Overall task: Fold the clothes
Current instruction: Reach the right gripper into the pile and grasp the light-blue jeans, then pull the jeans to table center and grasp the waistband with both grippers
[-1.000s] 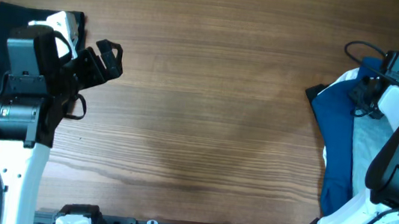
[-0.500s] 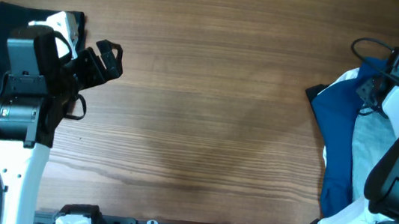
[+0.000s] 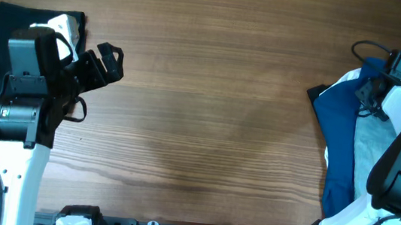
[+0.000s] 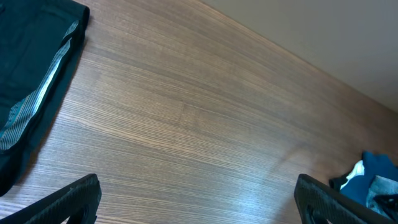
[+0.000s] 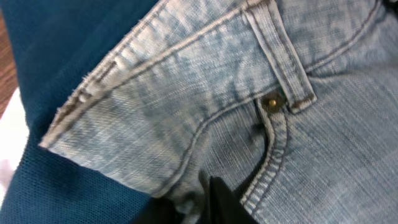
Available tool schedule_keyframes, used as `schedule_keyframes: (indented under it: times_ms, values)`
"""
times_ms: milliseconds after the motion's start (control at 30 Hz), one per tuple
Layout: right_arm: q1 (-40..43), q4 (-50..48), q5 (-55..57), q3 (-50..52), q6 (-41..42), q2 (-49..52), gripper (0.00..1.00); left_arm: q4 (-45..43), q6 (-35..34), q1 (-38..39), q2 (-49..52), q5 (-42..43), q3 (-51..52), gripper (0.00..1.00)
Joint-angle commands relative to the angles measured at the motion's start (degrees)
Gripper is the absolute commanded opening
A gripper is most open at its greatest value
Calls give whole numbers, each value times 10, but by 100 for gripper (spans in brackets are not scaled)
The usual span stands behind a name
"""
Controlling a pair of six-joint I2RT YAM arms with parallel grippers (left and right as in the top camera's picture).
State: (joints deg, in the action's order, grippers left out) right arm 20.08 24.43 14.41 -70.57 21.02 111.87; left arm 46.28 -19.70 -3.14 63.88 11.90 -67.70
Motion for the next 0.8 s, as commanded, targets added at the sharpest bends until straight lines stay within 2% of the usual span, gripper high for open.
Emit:
schedule_keyframes:
  times_ms: [0, 133, 233, 267, 333, 467, 500, 600, 633, 700, 733, 767]
  values:
    - [7, -2, 12, -5, 0, -8, 4, -1, -5, -4, -1, 8, -12, 100]
    - [6, 1, -15, -21, -49, -114, 4, -1, -5, -4, -1, 7, -12, 100]
    - [4, 1, -144, -43, -110, -231, 4, -2, -5, -4, -1, 7, -12, 99]
    - [-5, 0, -221, -49, -120, -287, 4, -5, -5, -4, -1, 7, -12, 99]
    - [-46, 6, -277, -49, -119, -357, 4, -13, -5, -4, -2, 7, -12, 98]
    - [-216, 35, -278, -49, -120, -420, 4, -27, -5, -4, -15, 7, -12, 97]
    - [-308, 43, -278, -49, -119, -417, 4, -37, -5, -4, -28, 4, -12, 99]
    - [-466, 43, -274, -49, -116, -376, 4, -57, -4, -4, -61, -22, -12, 100]
    - [-525, 41, -273, -49, -118, -353, 14, -64, -4, -4, -77, -34, -12, 100]
    - [-596, 44, -240, -49, -132, -321, 58, -72, -2, -4, -99, -48, -12, 100]
    - [-635, 51, -182, -49, -150, -302, 77, -77, 0, -4, -114, -54, -12, 100]
    - [-649, 56, -139, -49, -146, -295, 82, -79, 2, -4, -124, -56, -12, 100]
